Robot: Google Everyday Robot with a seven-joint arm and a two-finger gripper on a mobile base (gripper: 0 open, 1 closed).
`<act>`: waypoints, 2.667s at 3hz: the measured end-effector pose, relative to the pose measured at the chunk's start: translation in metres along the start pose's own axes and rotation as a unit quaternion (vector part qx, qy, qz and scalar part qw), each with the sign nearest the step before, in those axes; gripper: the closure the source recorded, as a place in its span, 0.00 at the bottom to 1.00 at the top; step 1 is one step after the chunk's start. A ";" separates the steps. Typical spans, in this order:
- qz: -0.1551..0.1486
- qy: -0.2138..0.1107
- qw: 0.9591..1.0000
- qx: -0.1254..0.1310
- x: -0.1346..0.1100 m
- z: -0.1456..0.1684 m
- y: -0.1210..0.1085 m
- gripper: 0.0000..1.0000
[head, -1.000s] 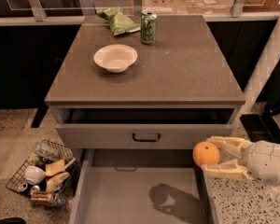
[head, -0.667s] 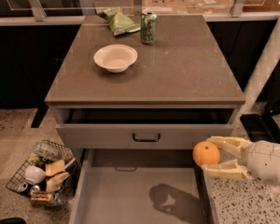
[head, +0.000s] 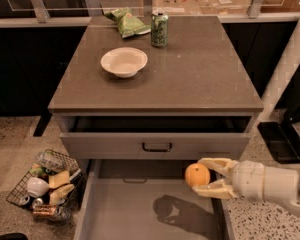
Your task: Place orange into middle drawer
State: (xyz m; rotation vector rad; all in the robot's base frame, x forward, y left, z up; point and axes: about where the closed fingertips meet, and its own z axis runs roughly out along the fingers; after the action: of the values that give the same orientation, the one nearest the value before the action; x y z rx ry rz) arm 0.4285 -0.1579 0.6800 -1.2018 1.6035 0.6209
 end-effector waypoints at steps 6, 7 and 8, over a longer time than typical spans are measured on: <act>0.055 -0.029 0.996 -0.070 0.127 0.235 0.073 1.00; 0.041 -0.035 0.996 -0.073 0.152 0.251 0.079 1.00; 0.035 -0.041 0.996 -0.074 0.173 0.264 0.090 1.00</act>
Offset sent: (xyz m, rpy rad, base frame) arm 0.0143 0.1453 -0.1509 0.1382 0.1309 0.0516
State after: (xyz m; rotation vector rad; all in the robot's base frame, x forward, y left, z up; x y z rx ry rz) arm 0.4516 0.0265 0.4096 -1.2148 1.5566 0.8358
